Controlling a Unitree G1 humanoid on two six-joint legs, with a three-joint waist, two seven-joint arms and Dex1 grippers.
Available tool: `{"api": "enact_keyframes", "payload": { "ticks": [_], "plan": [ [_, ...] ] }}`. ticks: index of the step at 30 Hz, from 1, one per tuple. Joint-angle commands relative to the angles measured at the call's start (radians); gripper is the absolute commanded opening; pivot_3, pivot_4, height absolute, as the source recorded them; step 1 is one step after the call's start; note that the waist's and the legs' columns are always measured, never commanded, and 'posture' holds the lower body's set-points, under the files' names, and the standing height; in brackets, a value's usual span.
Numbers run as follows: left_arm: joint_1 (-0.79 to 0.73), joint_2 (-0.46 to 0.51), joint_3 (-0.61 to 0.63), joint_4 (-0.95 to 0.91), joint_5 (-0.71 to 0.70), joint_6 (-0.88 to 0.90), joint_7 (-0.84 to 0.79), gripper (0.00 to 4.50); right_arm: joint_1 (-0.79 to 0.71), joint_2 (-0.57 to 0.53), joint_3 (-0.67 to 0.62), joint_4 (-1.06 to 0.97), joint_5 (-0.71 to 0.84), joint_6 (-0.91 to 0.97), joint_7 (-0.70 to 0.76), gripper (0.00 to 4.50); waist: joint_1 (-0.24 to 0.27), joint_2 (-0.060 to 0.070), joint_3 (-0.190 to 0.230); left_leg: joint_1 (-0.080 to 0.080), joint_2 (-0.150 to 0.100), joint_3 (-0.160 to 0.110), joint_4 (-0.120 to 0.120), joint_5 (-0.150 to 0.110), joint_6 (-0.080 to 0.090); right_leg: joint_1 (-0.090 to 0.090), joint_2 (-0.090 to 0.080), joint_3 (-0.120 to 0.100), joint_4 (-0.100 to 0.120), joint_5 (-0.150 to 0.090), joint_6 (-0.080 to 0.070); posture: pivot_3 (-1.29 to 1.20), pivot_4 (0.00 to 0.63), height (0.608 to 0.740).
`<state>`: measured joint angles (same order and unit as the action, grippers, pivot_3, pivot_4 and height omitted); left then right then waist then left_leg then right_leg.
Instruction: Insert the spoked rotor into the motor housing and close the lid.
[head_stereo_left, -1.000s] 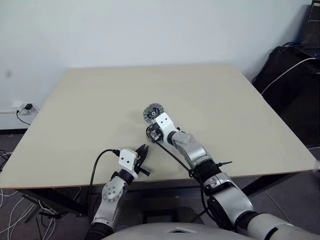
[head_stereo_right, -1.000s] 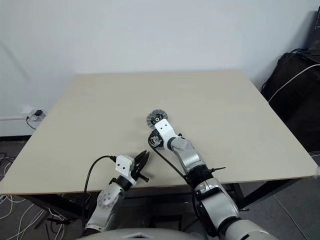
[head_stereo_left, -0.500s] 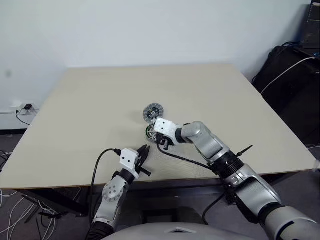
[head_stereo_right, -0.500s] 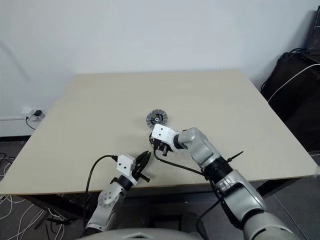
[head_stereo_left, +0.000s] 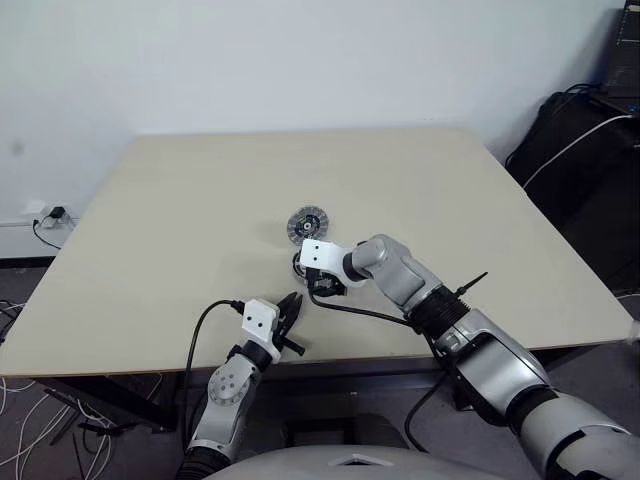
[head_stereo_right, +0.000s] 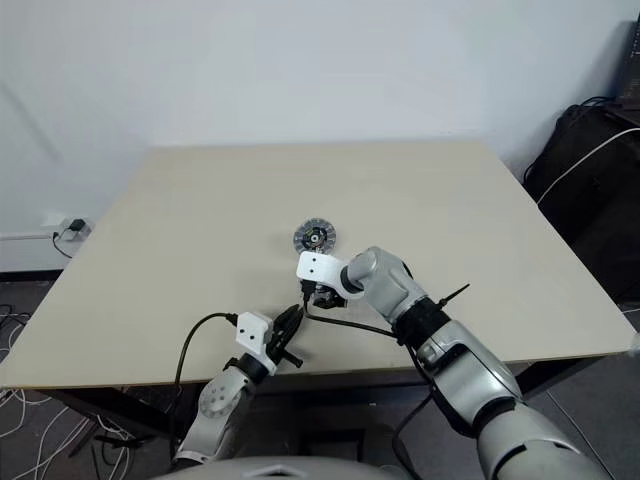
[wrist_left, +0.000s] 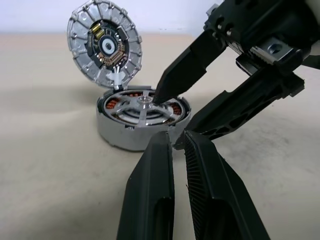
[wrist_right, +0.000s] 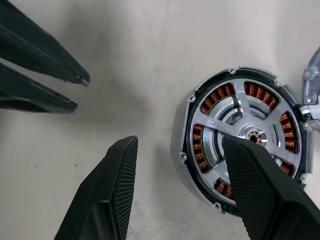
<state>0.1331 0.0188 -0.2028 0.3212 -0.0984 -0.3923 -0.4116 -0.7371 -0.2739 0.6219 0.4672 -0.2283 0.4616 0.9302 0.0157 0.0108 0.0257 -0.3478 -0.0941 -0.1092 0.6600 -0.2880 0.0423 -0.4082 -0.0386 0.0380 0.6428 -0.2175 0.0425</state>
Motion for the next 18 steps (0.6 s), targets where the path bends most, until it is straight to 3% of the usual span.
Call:
{"api": "enact_keyframes", "payload": {
  "ticks": [1,7,15,18],
  "plan": [
    [-0.005,-0.01,0.003,-0.025,-0.003,-0.004,0.006,0.5,-0.048,0.015,-0.001,0.042,-0.023,-0.031,0.007,2.85,0.0,0.0,0.0,0.0,0.0,0.0,0.0,0.0,0.0,0.0,0.0,0.0,0.0,0.0,0.0,0.0,0.0,0.74],
    [-0.001,-0.016,0.005,-0.024,-0.004,-0.005,0.011,0.5,-0.061,0.023,0.014,0.092,-0.052,-0.051,0.041,2.85,0.0,0.0,0.0,0.0,0.0,0.0,0.0,0.0,0.0,0.0,0.0,0.0,0.0,0.0,0.0,0.0,0.0,0.74],
    [0.005,-0.027,0.009,-0.022,-0.011,-0.006,0.02,0.5,-0.065,0.027,0.031,0.127,-0.091,-0.067,0.073,0.25,-0.001,0.001,-0.001,0.0,0.0,0.0,0.0,0.0,0.0,0.0,0.0,0.0,0.0,0.0,0.0,0.0,0.0,0.74],
    [0.007,-0.03,0.009,-0.023,-0.013,-0.005,0.021,0.5,-0.068,0.032,0.028,0.135,-0.097,-0.07,0.075,0.08,-0.002,0.002,-0.001,0.0,0.0,0.0,0.0,0.0,0.0,0.0,0.0,0.0,0.0,0.0,0.0,0.0,0.0,0.74]
  ]
}}
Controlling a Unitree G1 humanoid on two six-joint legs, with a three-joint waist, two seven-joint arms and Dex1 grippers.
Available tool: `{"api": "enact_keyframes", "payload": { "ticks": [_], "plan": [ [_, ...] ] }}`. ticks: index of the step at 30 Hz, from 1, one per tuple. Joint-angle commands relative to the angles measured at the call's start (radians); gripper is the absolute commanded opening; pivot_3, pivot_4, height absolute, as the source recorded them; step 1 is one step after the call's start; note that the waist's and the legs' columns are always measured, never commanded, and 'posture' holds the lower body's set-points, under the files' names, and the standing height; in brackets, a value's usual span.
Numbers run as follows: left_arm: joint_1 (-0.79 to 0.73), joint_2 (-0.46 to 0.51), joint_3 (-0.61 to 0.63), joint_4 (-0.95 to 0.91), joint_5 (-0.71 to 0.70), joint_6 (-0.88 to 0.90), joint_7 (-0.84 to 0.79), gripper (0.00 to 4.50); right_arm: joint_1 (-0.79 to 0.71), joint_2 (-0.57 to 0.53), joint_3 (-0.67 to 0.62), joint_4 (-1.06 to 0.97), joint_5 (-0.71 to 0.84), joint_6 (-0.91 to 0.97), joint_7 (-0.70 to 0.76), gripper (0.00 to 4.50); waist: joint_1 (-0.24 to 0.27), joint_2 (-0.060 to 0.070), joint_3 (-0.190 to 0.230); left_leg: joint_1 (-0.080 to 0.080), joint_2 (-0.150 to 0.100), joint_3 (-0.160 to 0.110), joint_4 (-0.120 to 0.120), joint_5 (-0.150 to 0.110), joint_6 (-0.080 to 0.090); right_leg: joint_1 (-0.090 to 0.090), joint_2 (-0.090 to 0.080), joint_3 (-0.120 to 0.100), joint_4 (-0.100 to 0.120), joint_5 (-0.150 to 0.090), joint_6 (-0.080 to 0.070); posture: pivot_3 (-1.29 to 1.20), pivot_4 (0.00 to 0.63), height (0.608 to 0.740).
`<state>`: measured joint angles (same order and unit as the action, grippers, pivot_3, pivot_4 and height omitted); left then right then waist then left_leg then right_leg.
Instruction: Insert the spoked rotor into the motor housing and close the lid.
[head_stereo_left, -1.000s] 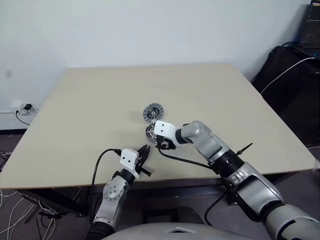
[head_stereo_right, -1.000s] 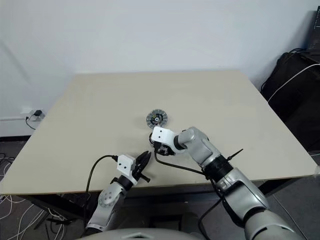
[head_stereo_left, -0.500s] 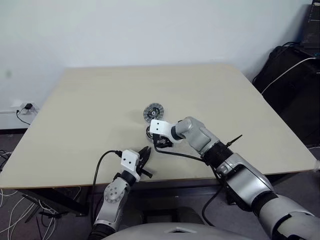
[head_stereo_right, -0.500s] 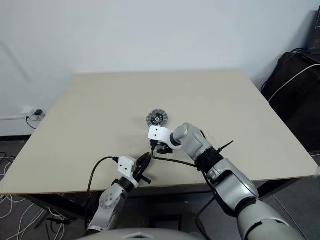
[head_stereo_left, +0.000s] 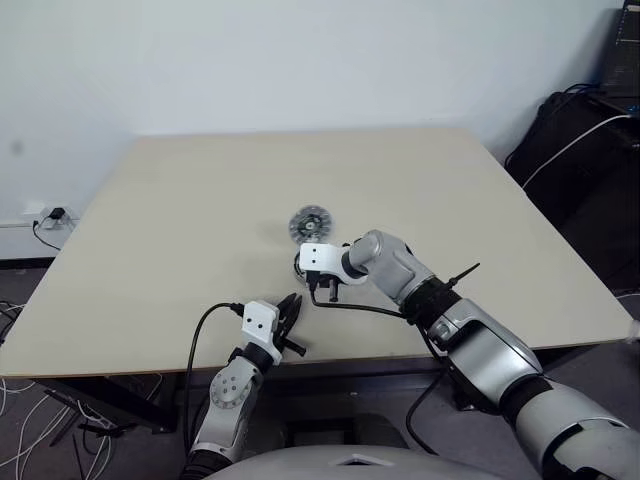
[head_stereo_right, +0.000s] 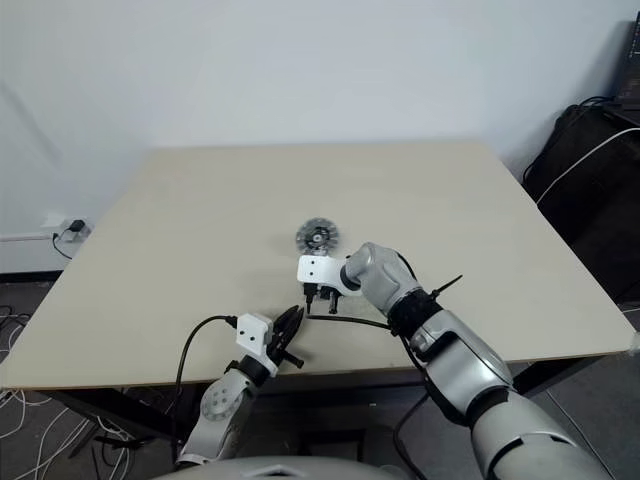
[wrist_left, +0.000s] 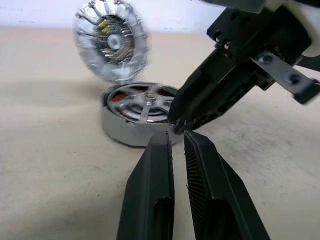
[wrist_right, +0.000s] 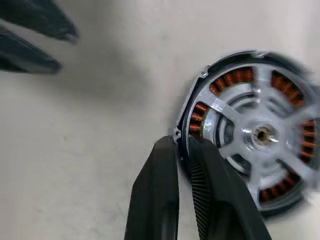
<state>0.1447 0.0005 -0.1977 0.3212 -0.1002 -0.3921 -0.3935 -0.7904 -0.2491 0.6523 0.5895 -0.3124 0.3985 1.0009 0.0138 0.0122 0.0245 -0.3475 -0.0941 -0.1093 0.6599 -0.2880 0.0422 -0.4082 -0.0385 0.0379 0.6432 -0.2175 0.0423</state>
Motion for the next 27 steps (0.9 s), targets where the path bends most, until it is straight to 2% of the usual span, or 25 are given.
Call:
{"api": "enact_keyframes", "payload": {
  "ticks": [1,9,15,27],
  "plan": [
    [-0.005,-0.013,0.005,-0.023,-0.012,-0.005,0.003,0.5,-0.015,0.009,-0.003,0.016,-0.014,-0.008,0.005,0.08,0.0,0.001,-0.001,0.0,0.0,0.0,0.0,0.0,0.0,0.0,0.0,0.0,0.0,0.0,0.0,0.0,0.0,0.74],
    [-0.005,-0.018,0.011,-0.021,-0.015,-0.001,0.002,0.5,-0.009,0.02,-0.027,0.025,-0.013,-0.004,-0.011,0.08,0.0,0.002,-0.002,0.001,0.0,0.0,0.0,0.0,-0.001,0.0,0.0,0.0,0.001,0.0,0.0,0.0,0.0,0.74],
    [-0.005,-0.018,0.01,-0.022,-0.016,0.004,-0.001,0.5,0.03,-0.002,-0.074,-0.058,0.005,0.027,-0.024,0.08,0.001,0.002,-0.002,0.0,0.0,0.0,0.0,0.0,-0.001,0.0,0.0,0.0,0.001,0.0,0.0,0.0,0.0,0.74],
    [-0.009,-0.018,0.004,-0.019,-0.023,0.019,-0.016,0.5,0.272,-0.174,-0.2,-0.588,0.067,0.288,-0.032,0.08,0.022,0.001,-0.002,-0.006,-0.001,-0.001,0.001,-0.001,0.002,-0.004,-0.003,-0.002,-0.001,0.0,0.0,0.0,0.0,0.74]
  ]
}}
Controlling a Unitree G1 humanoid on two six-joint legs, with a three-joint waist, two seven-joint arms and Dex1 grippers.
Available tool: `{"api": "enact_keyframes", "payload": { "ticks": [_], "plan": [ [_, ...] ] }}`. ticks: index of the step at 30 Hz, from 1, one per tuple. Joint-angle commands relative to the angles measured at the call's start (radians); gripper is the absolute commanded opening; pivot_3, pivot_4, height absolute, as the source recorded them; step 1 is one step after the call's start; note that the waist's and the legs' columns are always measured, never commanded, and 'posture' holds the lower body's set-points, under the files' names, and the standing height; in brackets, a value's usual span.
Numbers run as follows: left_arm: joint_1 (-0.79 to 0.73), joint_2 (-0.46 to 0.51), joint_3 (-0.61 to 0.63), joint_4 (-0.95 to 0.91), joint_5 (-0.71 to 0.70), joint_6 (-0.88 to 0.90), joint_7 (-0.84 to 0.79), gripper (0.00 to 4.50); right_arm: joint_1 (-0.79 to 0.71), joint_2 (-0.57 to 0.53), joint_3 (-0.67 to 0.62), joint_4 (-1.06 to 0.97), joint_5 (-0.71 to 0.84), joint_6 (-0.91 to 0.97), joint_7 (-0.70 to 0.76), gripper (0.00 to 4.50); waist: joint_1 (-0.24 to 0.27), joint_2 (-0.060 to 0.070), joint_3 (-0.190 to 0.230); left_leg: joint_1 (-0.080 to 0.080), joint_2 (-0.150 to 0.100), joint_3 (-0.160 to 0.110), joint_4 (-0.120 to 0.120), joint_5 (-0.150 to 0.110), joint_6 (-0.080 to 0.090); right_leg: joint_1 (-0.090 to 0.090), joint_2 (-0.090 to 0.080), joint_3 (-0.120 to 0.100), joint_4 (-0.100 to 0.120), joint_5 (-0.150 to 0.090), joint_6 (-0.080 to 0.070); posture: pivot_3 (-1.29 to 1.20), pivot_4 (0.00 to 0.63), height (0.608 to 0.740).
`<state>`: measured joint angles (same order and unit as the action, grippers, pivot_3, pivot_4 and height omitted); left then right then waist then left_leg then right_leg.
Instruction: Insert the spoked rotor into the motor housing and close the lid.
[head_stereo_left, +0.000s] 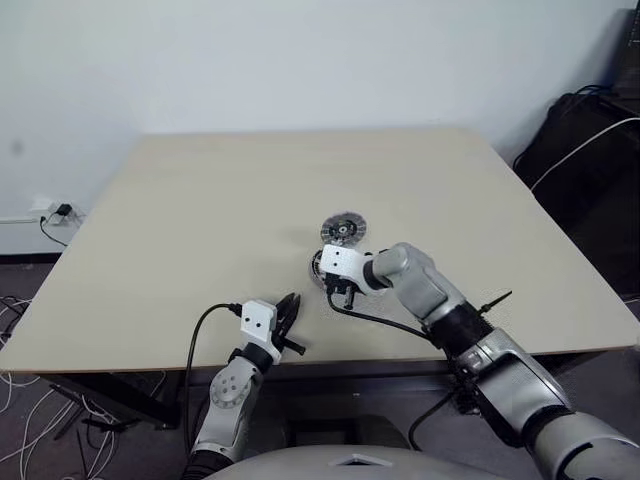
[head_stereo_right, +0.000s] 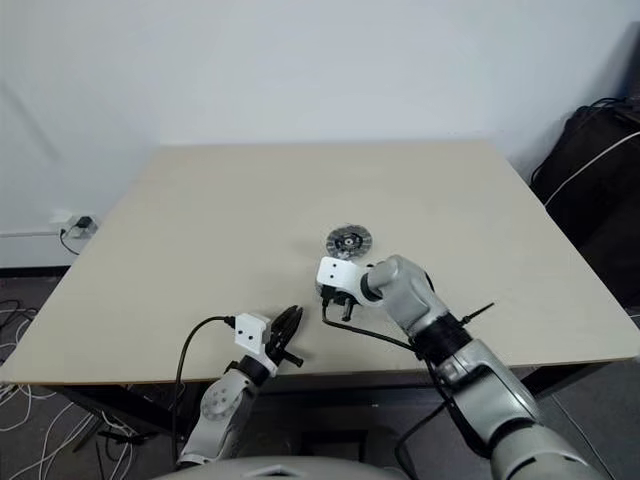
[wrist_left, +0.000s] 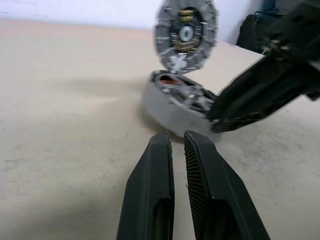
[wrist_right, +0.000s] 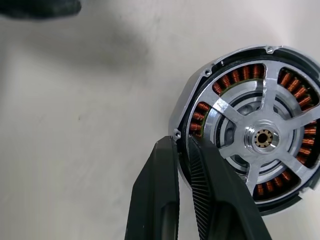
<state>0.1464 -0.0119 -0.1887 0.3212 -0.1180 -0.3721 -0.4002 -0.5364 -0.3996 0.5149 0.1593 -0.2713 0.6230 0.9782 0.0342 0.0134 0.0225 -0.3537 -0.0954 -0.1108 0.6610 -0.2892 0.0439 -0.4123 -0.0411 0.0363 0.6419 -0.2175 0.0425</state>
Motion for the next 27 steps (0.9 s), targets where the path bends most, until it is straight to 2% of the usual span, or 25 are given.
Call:
{"api": "enact_keyframes", "payload": {
  "ticks": [1,9,17,20,25,27],
  "plan": [
    [-0.011,-0.006,-0.005,-0.018,-0.006,0.001,-0.012,0.5,0.041,-0.034,-0.072,-0.206,0.033,0.096,-0.012,0.08,0.003,0.0,0.0,-0.002,0.0,0.0,0.001,0.0,0.0,0.0,0.0,0.0,0.0,0.0,0.0,0.0,0.0,0.74],
    [-0.015,-0.005,-0.007,-0.013,-0.007,0.013,-0.028,0.5,0.178,-0.069,-0.135,-0.487,0.119,0.336,-0.057,0.01,0.004,-0.001,0.001,-0.006,0.0,0.0,0.002,0.0,0.0,-0.001,0.0,0.0,0.0,0.0,0.001,0.0,0.0,0.74],
    [-0.022,-0.004,-0.008,-0.009,-0.008,0.02,-0.036,0.5,0.214,0.045,-0.175,-0.531,0.193,0.522,-0.227,0.01,0.004,-0.002,0.0,-0.005,0.0,-0.002,0.005,-0.001,-0.002,0.0,-0.001,-0.004,0.0,-0.002,0.006,0.0,0.0,0.74],
    [-0.024,-0.004,-0.007,-0.009,-0.007,0.022,-0.039,0.5,0.209,0.052,-0.153,-0.528,0.206,0.483,-0.26,0.01,0.004,-0.002,0.0,-0.005,0.0,-0.002,0.005,0.0,-0.003,-0.001,-0.001,-0.004,0.0,-0.002,0.006,0.0,0.0,0.74],
    [-0.025,-0.002,-0.002,-0.008,-0.008,0.025,-0.04,0.5,0.163,-0.092,-0.021,-0.494,0.179,0.317,-0.202,0.01,0.004,-0.002,0.0,-0.005,-0.001,-0.003,0.006,0.0,-0.002,-0.001,-0.002,-0.006,-0.001,-0.002,0.007,0.0,0.0,0.74],
    [-0.025,-0.003,-0.001,-0.007,-0.009,0.026,-0.039,0.5,0.131,-0.154,0.032,-0.468,0.16,0.253,-0.168,0.41,0.003,-0.002,0.0,-0.005,-0.001,-0.003,0.006,0.0,-0.001,0.0,-0.002,-0.006,-0.002,-0.002,0.007,0.0,0.0,0.74]
  ]
}}
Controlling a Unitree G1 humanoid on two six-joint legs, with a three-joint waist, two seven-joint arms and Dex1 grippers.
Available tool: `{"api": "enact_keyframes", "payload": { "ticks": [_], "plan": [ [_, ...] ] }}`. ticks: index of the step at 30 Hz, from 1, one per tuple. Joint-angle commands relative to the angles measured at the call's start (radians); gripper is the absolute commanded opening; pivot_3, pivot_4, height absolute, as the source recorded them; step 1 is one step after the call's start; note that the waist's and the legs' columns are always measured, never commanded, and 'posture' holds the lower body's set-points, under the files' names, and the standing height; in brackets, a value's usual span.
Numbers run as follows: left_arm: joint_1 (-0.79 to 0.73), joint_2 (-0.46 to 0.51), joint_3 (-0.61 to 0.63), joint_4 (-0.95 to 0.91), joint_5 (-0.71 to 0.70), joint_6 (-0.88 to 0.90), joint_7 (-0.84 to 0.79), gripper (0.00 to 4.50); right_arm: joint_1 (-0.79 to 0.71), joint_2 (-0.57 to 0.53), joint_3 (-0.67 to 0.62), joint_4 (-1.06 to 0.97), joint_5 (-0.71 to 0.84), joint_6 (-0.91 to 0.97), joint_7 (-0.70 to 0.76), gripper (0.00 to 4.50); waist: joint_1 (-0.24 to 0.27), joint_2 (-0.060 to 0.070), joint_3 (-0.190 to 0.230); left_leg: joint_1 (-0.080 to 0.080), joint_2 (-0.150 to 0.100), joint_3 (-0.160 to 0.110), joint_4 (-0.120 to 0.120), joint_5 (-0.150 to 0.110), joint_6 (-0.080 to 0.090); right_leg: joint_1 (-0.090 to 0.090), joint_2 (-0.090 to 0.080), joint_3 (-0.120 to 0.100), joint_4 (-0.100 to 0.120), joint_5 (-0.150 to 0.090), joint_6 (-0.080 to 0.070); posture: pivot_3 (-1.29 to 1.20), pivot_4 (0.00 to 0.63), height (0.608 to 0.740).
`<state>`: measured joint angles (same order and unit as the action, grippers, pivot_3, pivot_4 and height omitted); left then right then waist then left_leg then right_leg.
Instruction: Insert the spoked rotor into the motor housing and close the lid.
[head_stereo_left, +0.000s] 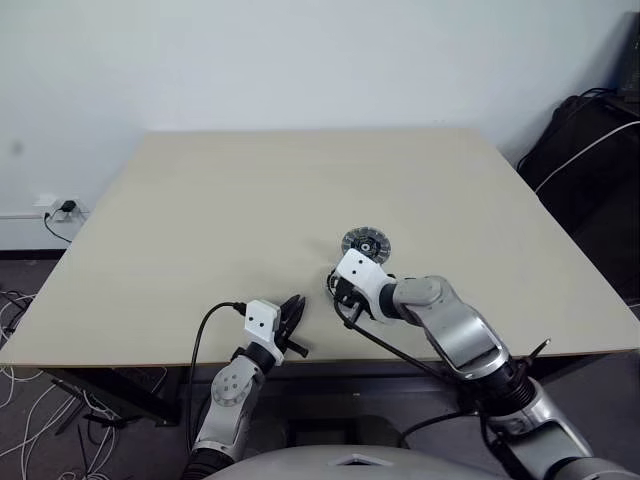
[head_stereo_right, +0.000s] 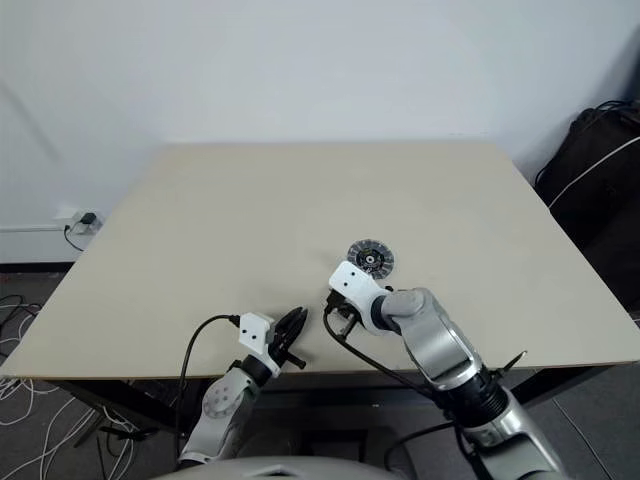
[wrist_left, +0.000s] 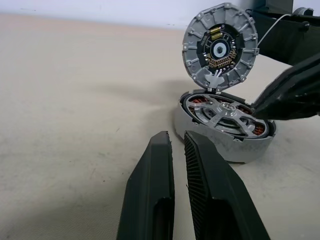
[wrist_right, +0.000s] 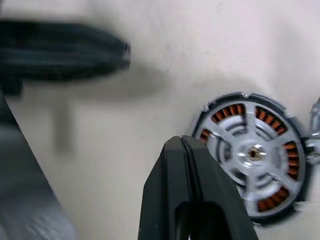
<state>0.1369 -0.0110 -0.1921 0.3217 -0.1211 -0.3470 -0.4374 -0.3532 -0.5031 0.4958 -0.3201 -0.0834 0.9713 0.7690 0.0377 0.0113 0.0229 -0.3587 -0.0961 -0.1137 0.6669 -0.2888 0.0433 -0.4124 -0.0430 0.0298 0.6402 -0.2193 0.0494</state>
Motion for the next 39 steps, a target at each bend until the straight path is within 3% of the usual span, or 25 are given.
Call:
{"api": "enact_keyframes", "payload": {
  "ticks": [1,5,11,27,30,34,39],
  "plan": [
    [-0.015,-0.005,0.003,-0.007,-0.006,0.002,-0.002,0.5,-0.065,-0.073,0.071,0.026,-0.039,-0.122,0.053,0.64,0.0,0.0,0.0,0.0,0.0,0.0,0.0,0.0,0.0,0.0,0.0,0.0,0.0,0.0,0.0,0.0,0.0,0.74],
    [-0.01,-0.009,0.005,-0.009,-0.007,0.005,0.001,0.5,-0.127,-0.157,0.162,0.094,-0.107,-0.241,0.119,1.93,0.0,0.0,0.0,0.0,0.001,-0.001,0.0,0.001,0.001,0.0,0.0,-0.001,0.0,0.0,0.0,0.0,0.0,0.74],
    [-0.005,-0.014,0.008,-0.01,-0.008,0.005,0.004,0.5,-0.184,-0.178,0.207,0.177,-0.148,-0.323,0.201,1.93,0.002,-0.001,0.0,0.0,0.001,-0.001,0.0,0.001,0.001,0.001,0.0,-0.001,0.0,0.0,0.0,0.0,0.0,0.74],
    [0.002,-0.025,0.012,-0.012,-0.01,-0.003,0.02,0.5,-0.224,-0.108,0.227,0.345,-0.245,-0.412,0.266,1.93,0.005,-0.001,0.0,0.0,0.0,-0.001,0.0,0.001,0.001,0.001,0.0,-0.002,0.0,0.003,-0.004,0.0,0.0,0.74],
    [0.004,-0.027,0.012,-0.013,-0.011,-0.005,0.024,0.5,-0.225,-0.099,0.223,0.365,-0.253,-0.419,0.268,1.34,0.004,-0.002,-0.002,0.001,0.0,-0.001,0.0,0.001,0.001,0.001,0.0,-0.002,0.001,0.003,-0.004,0.0,0.0,0.74],
    [0.006,-0.03,0.014,-0.013,-0.012,-0.006,0.026,0.5,-0.221,-0.09,0.215,0.378,-0.261,-0.419,0.272,0.13,0.001,-0.004,-0.003,0.003,0.001,-0.001,0.0,0.002,-0.001,0.003,0.0,-0.002,0.001,0.001,-0.001,0.0,0.0,0.74],
    [0.007,-0.033,0.013,-0.015,-0.012,-0.004,0.027,0.5,-0.213,-0.082,0.2,0.388,-0.259,-0.401,0.27,0.08,0.002,-0.004,-0.003,0.003,0.001,-0.001,0.0,0.003,-0.005,0.004,0.0,-0.002,0.002,0.003,0.0,0.0,0.0,0.74]
  ]
}}
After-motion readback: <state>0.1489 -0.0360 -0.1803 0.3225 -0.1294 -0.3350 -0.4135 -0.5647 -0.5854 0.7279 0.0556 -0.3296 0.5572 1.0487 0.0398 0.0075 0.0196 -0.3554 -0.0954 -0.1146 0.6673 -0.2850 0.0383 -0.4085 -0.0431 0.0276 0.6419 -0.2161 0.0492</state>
